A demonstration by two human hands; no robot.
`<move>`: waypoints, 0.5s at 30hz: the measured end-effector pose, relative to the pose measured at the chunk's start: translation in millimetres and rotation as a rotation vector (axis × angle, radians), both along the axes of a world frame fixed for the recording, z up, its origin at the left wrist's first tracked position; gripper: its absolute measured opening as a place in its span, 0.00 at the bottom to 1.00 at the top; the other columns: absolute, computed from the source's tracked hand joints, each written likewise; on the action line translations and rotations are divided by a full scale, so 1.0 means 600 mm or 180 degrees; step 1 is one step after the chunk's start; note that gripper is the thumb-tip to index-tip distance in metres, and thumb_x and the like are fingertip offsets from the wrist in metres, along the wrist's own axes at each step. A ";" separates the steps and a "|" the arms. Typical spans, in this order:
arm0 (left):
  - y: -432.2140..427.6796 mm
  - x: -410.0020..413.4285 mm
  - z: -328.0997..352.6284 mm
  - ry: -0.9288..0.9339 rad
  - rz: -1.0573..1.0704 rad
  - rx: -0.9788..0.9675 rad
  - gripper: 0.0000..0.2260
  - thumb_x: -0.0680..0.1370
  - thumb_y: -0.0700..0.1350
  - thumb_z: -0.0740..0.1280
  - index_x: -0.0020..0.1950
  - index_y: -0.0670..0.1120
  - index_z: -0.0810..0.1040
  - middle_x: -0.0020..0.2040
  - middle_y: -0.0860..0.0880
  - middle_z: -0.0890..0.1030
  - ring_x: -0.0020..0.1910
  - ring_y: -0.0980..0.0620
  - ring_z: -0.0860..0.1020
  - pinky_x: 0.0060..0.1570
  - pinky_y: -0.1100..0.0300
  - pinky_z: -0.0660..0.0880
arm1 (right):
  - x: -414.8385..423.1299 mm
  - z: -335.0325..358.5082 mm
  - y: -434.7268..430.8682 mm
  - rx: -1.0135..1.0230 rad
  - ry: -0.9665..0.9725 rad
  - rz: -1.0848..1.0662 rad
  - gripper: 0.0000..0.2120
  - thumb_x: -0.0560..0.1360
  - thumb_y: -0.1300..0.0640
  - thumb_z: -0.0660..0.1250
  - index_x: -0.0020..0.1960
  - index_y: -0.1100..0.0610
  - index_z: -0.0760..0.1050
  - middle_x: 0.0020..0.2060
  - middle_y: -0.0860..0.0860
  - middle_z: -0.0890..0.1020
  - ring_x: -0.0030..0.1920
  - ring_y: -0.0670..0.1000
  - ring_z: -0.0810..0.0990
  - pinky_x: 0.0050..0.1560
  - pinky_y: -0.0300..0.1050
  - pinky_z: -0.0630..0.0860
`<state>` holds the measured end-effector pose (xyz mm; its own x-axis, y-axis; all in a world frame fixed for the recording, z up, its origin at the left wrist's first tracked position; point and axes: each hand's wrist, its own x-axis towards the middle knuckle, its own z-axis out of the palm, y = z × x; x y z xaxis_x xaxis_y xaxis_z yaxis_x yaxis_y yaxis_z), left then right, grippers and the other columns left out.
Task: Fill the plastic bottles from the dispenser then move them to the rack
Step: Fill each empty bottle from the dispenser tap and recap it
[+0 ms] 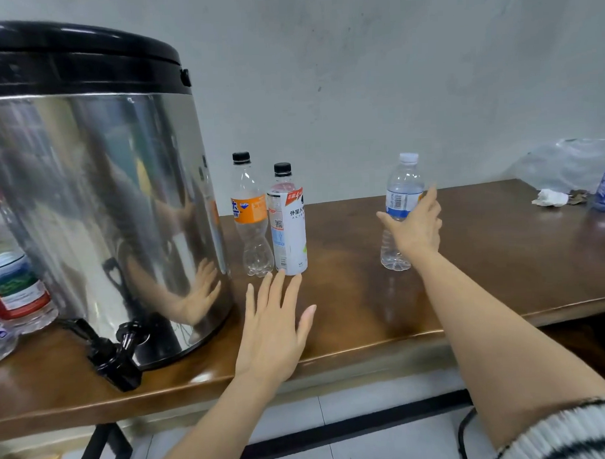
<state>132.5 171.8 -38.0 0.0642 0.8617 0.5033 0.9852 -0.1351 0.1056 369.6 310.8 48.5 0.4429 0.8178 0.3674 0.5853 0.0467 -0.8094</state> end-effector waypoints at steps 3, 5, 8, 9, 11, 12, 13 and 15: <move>-0.001 0.000 0.002 -0.0003 0.0000 -0.0032 0.32 0.80 0.63 0.38 0.79 0.51 0.59 0.78 0.49 0.62 0.79 0.48 0.56 0.77 0.48 0.45 | -0.004 0.004 0.007 0.0124 0.0103 -0.0005 0.46 0.74 0.47 0.73 0.79 0.55 0.47 0.72 0.57 0.65 0.69 0.64 0.68 0.60 0.59 0.69; -0.001 0.000 0.002 0.0006 0.0020 -0.0041 0.32 0.80 0.63 0.38 0.79 0.51 0.60 0.79 0.49 0.62 0.79 0.48 0.56 0.78 0.47 0.46 | -0.006 0.004 0.007 0.0164 0.0082 -0.0024 0.41 0.75 0.49 0.72 0.78 0.55 0.50 0.69 0.58 0.68 0.65 0.63 0.72 0.56 0.56 0.70; -0.001 0.000 0.001 0.0037 0.0035 -0.0039 0.31 0.80 0.62 0.39 0.78 0.51 0.62 0.78 0.48 0.64 0.78 0.47 0.58 0.77 0.47 0.47 | -0.010 0.006 -0.001 0.0156 -0.0040 -0.0053 0.39 0.75 0.49 0.72 0.77 0.56 0.53 0.67 0.58 0.70 0.62 0.64 0.74 0.50 0.52 0.69; -0.001 0.000 0.002 0.0040 0.0040 -0.0047 0.31 0.80 0.62 0.39 0.78 0.50 0.62 0.78 0.48 0.64 0.78 0.47 0.58 0.77 0.47 0.47 | -0.013 0.007 -0.006 0.0159 -0.0082 -0.0046 0.40 0.74 0.49 0.72 0.77 0.56 0.54 0.66 0.58 0.70 0.62 0.63 0.75 0.49 0.52 0.68; -0.002 -0.001 0.004 0.0049 0.0046 -0.0057 0.32 0.80 0.62 0.38 0.79 0.50 0.60 0.78 0.49 0.63 0.79 0.47 0.57 0.77 0.47 0.45 | -0.023 0.011 -0.021 0.0209 -0.0167 0.0010 0.40 0.73 0.48 0.74 0.76 0.56 0.56 0.65 0.57 0.71 0.61 0.63 0.75 0.48 0.51 0.68; -0.003 -0.001 0.006 0.0056 0.0055 -0.0076 0.33 0.79 0.62 0.36 0.79 0.51 0.59 0.78 0.49 0.61 0.79 0.47 0.56 0.77 0.47 0.44 | -0.032 0.014 -0.030 0.0254 -0.0218 0.0062 0.40 0.72 0.47 0.74 0.75 0.56 0.57 0.64 0.57 0.71 0.60 0.63 0.75 0.48 0.51 0.69; -0.003 -0.002 0.008 0.0060 0.0062 -0.0096 0.34 0.78 0.63 0.35 0.79 0.51 0.58 0.79 0.49 0.60 0.79 0.48 0.55 0.78 0.47 0.43 | -0.042 0.017 -0.042 0.0302 -0.0261 0.0136 0.39 0.72 0.47 0.75 0.75 0.55 0.58 0.64 0.57 0.70 0.60 0.62 0.76 0.48 0.51 0.69; -0.002 -0.003 0.010 0.0020 0.0055 -0.0103 0.34 0.78 0.63 0.35 0.79 0.51 0.57 0.79 0.49 0.60 0.79 0.48 0.55 0.78 0.47 0.44 | -0.067 0.023 -0.070 0.0414 -0.0292 0.0333 0.38 0.71 0.47 0.75 0.74 0.55 0.60 0.64 0.56 0.70 0.59 0.60 0.76 0.50 0.52 0.72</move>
<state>130.9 170.5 -32.3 0.0524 0.8785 0.4748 0.9880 -0.1148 0.1033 329.6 268.9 62.0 0.3176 0.8006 0.5081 0.6429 0.2121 -0.7360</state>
